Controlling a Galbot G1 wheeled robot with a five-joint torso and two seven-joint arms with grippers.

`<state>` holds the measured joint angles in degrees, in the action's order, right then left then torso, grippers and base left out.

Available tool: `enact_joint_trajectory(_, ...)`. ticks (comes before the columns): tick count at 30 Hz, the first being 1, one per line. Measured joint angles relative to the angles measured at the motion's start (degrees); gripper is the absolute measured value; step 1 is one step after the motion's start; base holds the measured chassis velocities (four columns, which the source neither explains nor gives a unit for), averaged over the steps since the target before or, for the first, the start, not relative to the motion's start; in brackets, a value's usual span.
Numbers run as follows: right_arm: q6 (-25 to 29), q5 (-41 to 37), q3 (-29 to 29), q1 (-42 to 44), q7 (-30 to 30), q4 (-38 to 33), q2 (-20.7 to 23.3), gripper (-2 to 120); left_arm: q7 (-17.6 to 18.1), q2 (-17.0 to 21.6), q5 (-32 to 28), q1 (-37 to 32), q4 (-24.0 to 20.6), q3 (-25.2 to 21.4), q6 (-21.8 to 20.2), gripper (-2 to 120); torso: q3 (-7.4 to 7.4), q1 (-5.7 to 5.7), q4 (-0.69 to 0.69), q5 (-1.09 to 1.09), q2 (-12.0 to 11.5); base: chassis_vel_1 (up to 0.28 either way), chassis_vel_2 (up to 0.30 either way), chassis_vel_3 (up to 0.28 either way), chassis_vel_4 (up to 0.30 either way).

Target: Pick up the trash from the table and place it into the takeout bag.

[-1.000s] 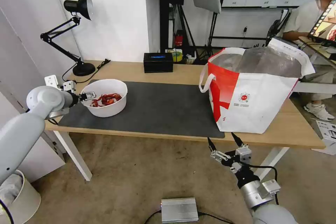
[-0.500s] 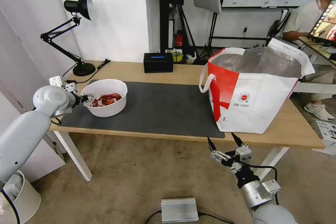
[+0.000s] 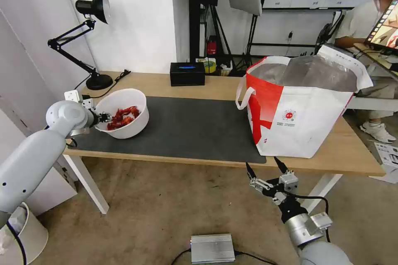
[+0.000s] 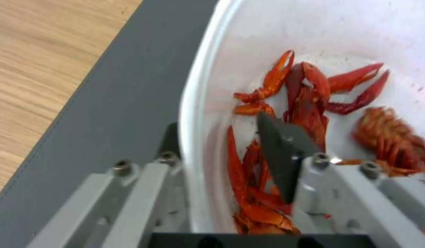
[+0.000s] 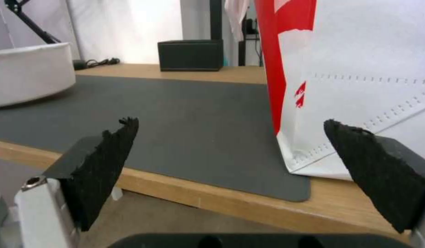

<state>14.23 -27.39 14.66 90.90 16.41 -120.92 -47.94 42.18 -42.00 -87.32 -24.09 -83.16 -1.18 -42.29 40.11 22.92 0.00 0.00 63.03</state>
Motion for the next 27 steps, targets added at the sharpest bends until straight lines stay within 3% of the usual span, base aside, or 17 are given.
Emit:
enact_joint_trajectory(3, 0.0, 0.0, 0.0, 0.0, 0.0, 0.0, 0.0, 100, 0.14, 0.05, 0.0, -0.01, -0.27, 0.01, 0.03, 25, 0.0, 0.0, 0.0, 0.0, 0.0, 0.0, 0.0, 0.0, 0.0)
enact_joint_trajectory(8, 0.0, 0.0, 0.0, 0.0, 0.0, 0.0, 0.0, 100, 0.57, 0.31, -0.01, -0.34, -0.52, -0.07, 0.21, 1, 0.0, 0.0, 0.0, 0.0, 0.0, 0.0, 0.0, 0.0, 0.0)
enact_joint_trajectory(21, 0.0, 0.0, 0.0, -0.01, 0.0, 0.0, 0.0, 100, 1.13, 0.47, -1.0, -1.23, -1.8, -0.72, 1.48, 0, 0.0, 0.0, 0.0, -0.01, 0.0, 0.0, 0.0, 0.0, 0.0)
enact_joint_trajectory(27, 0.0, 0.0, 0.0, 0.0, 0.0, 0.0, 0.0, 100, 1.68, 1.11, -3.39, -1.95, -4.81, -3.03, 3.46, 0, 0.0, 0.0, 0.01, 0.0, -0.01, 0.0, 0.0, 0.0, 0.0)
